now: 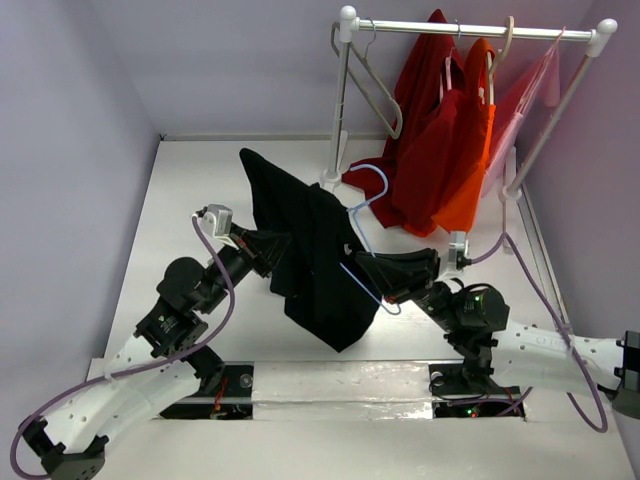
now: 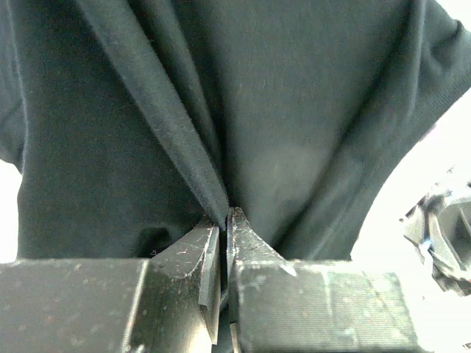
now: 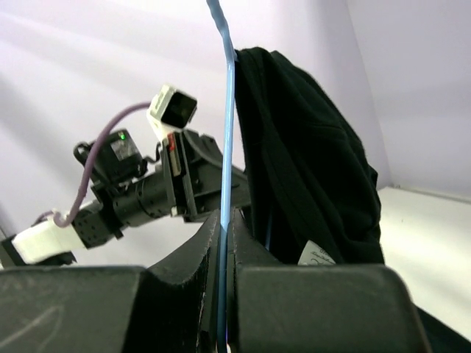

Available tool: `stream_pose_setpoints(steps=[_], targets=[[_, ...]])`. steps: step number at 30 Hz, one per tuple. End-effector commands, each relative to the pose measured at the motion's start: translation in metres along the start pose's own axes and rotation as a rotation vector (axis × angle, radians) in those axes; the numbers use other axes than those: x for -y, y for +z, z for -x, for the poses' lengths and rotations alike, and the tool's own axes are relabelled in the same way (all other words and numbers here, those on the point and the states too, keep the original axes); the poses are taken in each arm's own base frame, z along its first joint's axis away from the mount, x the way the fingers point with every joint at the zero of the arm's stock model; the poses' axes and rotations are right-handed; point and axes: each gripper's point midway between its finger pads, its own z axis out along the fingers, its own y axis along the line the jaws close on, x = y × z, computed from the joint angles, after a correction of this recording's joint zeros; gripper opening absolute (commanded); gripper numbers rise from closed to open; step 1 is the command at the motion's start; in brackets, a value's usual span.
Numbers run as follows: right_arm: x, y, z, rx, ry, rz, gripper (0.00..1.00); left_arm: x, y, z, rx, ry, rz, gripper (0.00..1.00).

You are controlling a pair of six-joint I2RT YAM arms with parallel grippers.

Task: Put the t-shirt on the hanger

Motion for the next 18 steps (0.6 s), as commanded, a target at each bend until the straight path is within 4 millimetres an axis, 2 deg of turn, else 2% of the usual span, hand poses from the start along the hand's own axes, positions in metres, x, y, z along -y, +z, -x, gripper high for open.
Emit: stream_pose_setpoints(steps=[1, 3, 6, 7, 10, 11, 13, 15, 17, 18], targets=[[-0.03, 0.007, 0.115, 0.358, -0.003, 0.07, 0.0, 0.026, -0.01, -0.038, -0.158, -0.044, -0.155, 0.0], [-0.027, 0.014, 0.11, 0.334, -0.021, 0.049, 0.0, 0.034, -0.009, -0.04, -0.169, -0.046, -0.197, 0.0], [-0.019, 0.046, 0.082, 0.236, -0.052, 0.0, 0.0, 0.05, -0.006, -0.043, -0.192, -0.043, -0.24, 0.0], [-0.014, 0.066, 0.064, 0.169, -0.069, -0.033, 0.0, 0.055, -0.006, -0.044, -0.207, -0.034, -0.243, 0.0], [0.005, 0.087, 0.043, 0.101, -0.134, -0.122, 0.0, 0.057, -0.009, -0.049, -0.232, -0.017, -0.225, 0.0], [0.009, 0.096, 0.042, 0.096, -0.176, -0.147, 0.0, 0.057, -0.01, -0.051, -0.233, -0.014, -0.217, 0.0], [0.018, 0.097, 0.051, 0.13, -0.198, -0.2, 0.0, 0.052, -0.014, -0.059, -0.246, -0.017, -0.197, 0.0], [0.017, 0.081, 0.074, 0.194, -0.21, -0.208, 0.0, 0.042, -0.018, -0.063, -0.239, -0.029, -0.15, 0.0], [0.009, 0.065, 0.104, 0.28, -0.195, -0.195, 0.0, 0.032, -0.025, -0.067, -0.223, -0.04, -0.125, 0.0], [0.006, 0.048, 0.126, 0.333, -0.198, -0.197, 0.0, 0.032, -0.027, -0.068, -0.225, -0.055, -0.124, 0.0]])
